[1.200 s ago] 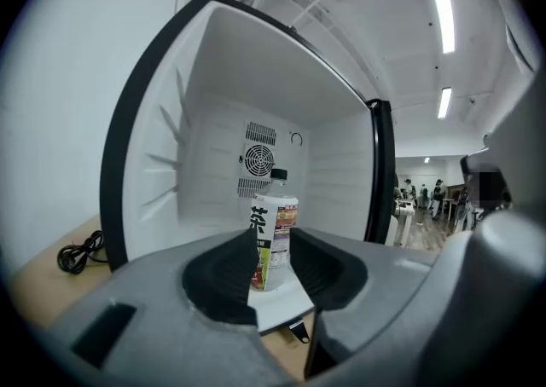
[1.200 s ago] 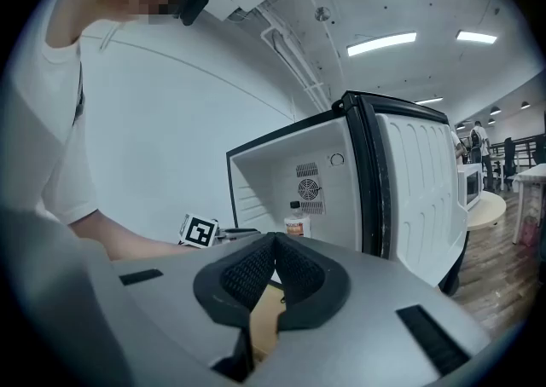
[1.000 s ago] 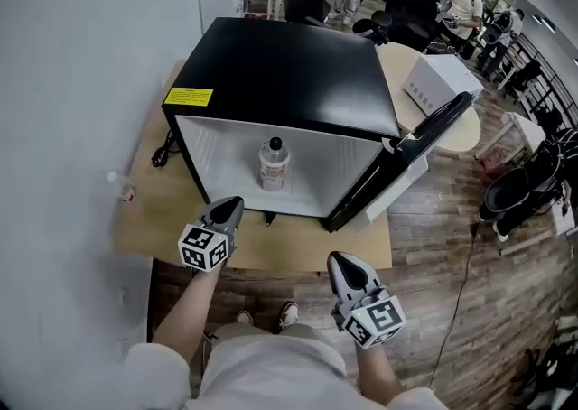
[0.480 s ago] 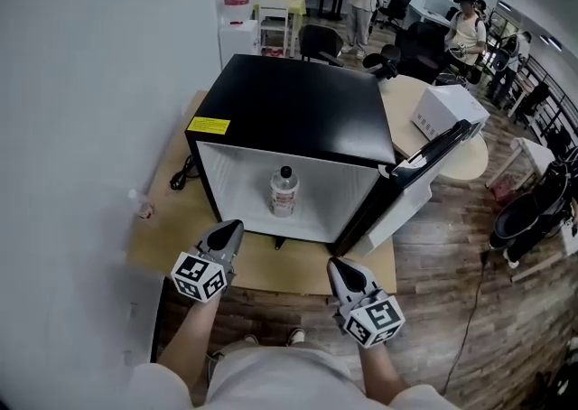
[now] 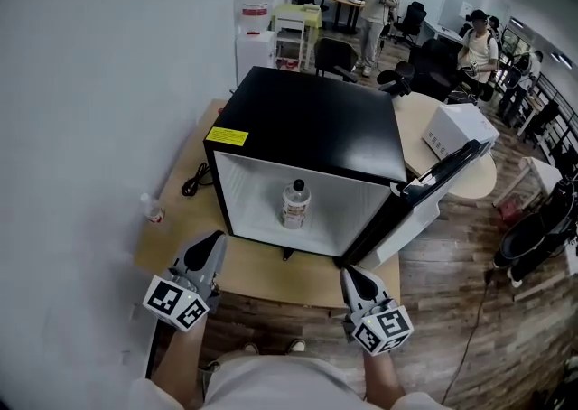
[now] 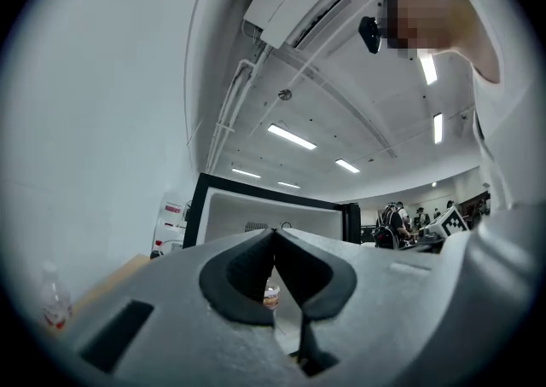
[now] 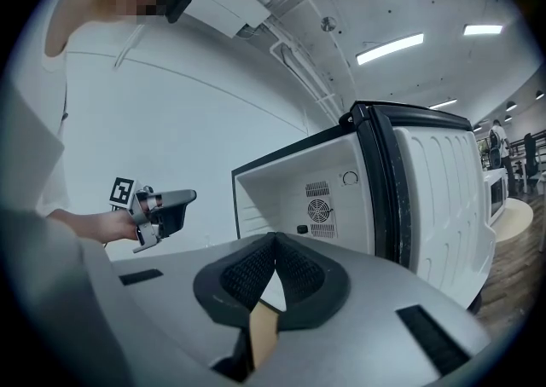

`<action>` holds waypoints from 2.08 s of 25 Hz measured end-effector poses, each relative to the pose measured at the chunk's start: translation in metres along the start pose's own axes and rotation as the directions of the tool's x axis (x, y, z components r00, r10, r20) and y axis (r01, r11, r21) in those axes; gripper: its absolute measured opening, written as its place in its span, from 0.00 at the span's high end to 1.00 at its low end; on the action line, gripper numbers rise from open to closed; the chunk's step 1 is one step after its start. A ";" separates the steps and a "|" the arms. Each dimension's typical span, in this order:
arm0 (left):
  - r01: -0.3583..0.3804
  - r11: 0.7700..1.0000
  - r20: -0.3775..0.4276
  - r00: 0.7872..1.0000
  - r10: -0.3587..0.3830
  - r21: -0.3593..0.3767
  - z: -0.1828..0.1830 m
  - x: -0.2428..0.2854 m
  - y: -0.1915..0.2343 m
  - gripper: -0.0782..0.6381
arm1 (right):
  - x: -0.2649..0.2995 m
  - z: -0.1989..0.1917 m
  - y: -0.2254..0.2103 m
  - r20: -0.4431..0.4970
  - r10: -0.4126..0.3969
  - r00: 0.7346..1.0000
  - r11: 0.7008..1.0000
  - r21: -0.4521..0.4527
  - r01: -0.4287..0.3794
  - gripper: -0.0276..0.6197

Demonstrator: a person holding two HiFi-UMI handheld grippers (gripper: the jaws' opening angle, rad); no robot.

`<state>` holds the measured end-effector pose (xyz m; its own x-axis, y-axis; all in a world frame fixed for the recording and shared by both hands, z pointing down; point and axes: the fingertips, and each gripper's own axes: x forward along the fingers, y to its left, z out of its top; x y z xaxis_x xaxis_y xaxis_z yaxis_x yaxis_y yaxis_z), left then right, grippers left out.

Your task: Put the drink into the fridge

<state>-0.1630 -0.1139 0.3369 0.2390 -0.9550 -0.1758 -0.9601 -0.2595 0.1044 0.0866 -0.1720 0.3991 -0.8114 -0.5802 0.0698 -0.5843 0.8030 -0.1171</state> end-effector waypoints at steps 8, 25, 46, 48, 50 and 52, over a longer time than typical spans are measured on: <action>-0.103 0.995 -0.011 0.995 0.103 0.008 0.004 -0.039 0.019 0.87 | -0.007 0.010 -0.009 0.012 -0.042 0.999 0.999 -0.001 0.042 0.95; -0.089 0.995 0.007 0.996 0.090 -0.039 -0.010 -0.060 0.018 0.87 | -0.005 0.019 -0.005 0.000 -0.067 0.998 0.998 -0.020 0.067 0.95; -0.100 0.995 -0.043 0.994 0.099 -0.010 -0.015 -0.076 0.024 0.87 | 0.014 0.017 0.021 -0.013 -0.034 0.999 0.999 -0.020 0.034 0.95; -0.092 0.996 -0.047 0.995 0.091 -0.015 -0.017 -0.075 0.023 0.87 | 0.013 0.016 0.022 -0.014 -0.043 0.999 0.999 -0.025 0.043 0.95; -0.086 0.996 -0.047 0.995 0.085 -0.018 -0.018 -0.074 0.022 0.87 | 0.011 0.015 0.022 -0.022 -0.071 0.997 0.996 -0.047 0.070 0.95; -0.078 0.997 -0.045 0.996 0.077 -0.016 -0.019 -0.073 0.021 0.87 | 0.008 0.014 0.022 -0.021 -0.095 0.995 0.994 -0.064 0.094 0.95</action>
<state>-0.1974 -0.0521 0.3704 0.1707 -0.9776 -0.1230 -0.9733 -0.1867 0.1333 0.0673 -0.1608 0.3834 -0.7521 -0.6512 0.1013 -0.6574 0.7521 -0.0462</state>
